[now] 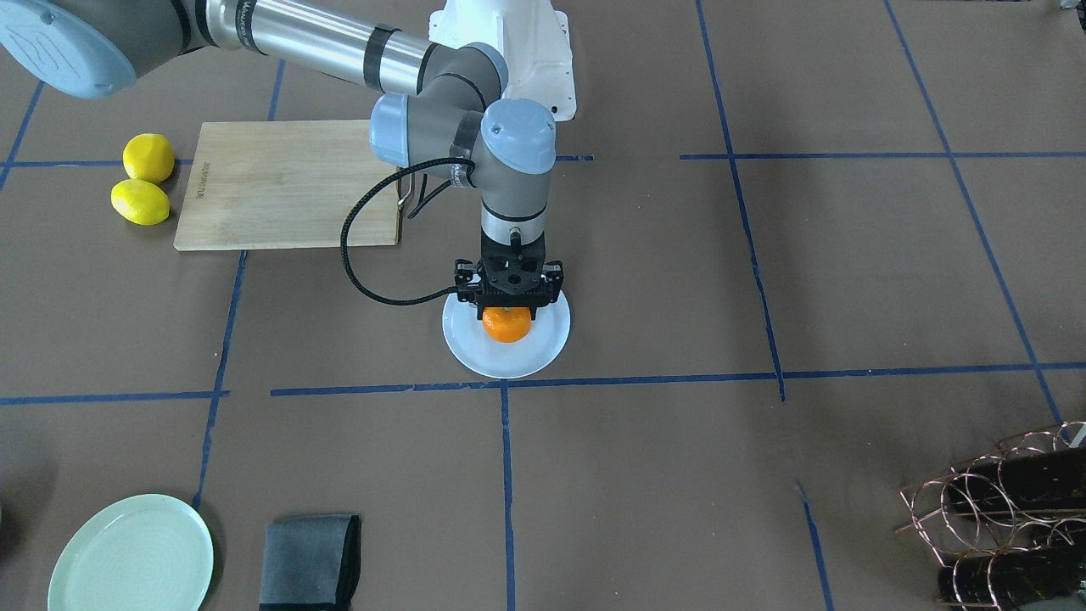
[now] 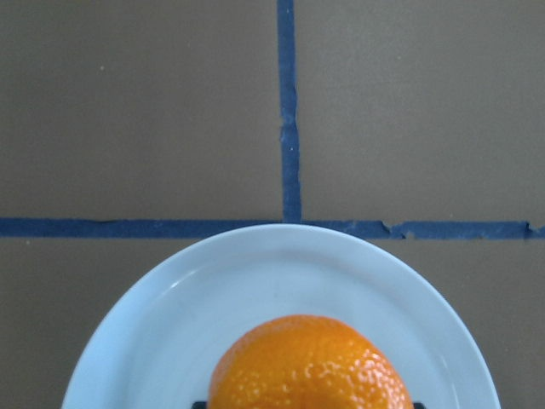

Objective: Pick orange to plate
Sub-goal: 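Carry the orange with the right gripper onto the light blue plate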

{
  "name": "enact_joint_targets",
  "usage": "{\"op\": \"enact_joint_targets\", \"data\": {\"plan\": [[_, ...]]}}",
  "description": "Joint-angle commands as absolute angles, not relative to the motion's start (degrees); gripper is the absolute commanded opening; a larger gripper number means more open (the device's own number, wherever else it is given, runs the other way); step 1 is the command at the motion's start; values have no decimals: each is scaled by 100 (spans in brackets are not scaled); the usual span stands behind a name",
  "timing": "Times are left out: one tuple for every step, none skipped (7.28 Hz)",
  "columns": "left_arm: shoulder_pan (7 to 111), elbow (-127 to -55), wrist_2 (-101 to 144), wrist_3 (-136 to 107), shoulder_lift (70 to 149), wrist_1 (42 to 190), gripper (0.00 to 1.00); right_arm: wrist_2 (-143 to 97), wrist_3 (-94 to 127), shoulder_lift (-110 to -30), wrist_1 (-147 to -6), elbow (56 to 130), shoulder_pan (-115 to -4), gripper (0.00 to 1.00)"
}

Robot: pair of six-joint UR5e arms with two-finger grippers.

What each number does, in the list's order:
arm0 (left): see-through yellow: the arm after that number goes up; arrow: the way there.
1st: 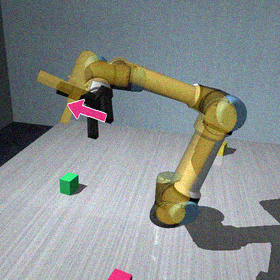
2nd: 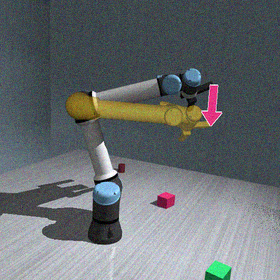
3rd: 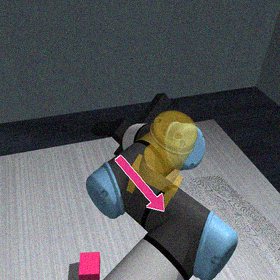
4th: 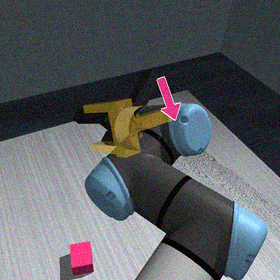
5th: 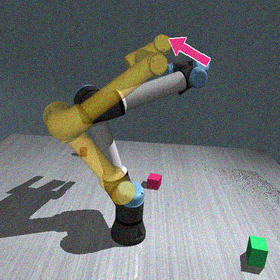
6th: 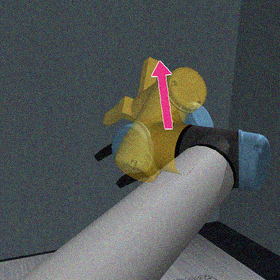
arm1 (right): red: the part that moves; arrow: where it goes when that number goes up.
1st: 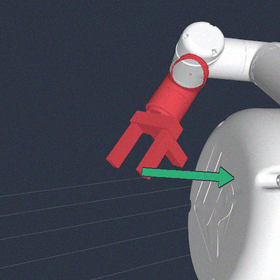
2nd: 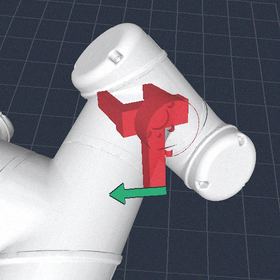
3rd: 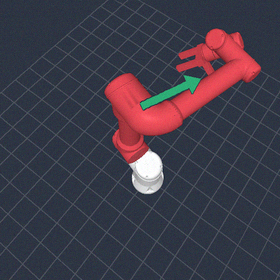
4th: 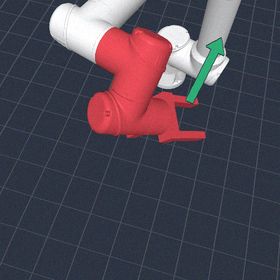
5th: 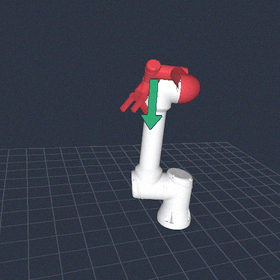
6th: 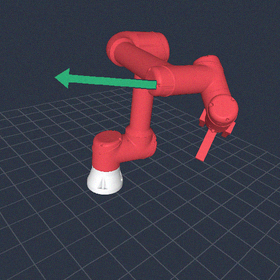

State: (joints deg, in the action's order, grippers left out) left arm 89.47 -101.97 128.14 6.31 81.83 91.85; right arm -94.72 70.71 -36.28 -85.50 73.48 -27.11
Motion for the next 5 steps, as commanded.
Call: {"op": "enact_joint_targets", "data": {"plan": [[8947, -10213, 12814, 624, 8183, 9185, 100, -9466, 7075, -3621, -8543, 7339, -2689, 99], [8947, -10213, 12814, 624, 8183, 9185, 100, -9475, 6997, -3621, -8543, 7400, -2733, 100], [8947, -10204, 12814, 624, 8183, 9185, 100, -9605, 6883, -3638, -8578, 7531, -2968, 100], [8947, -10195, 12814, 615, 8174, 9176, 100, -10094, 6525, -3752, -8604, 7724, -3354, 100], [8947, -10195, 12823, 607, 8165, 9167, 100, -10603, 5991, -4144, -8622, 8178, -3836, 100]]}}
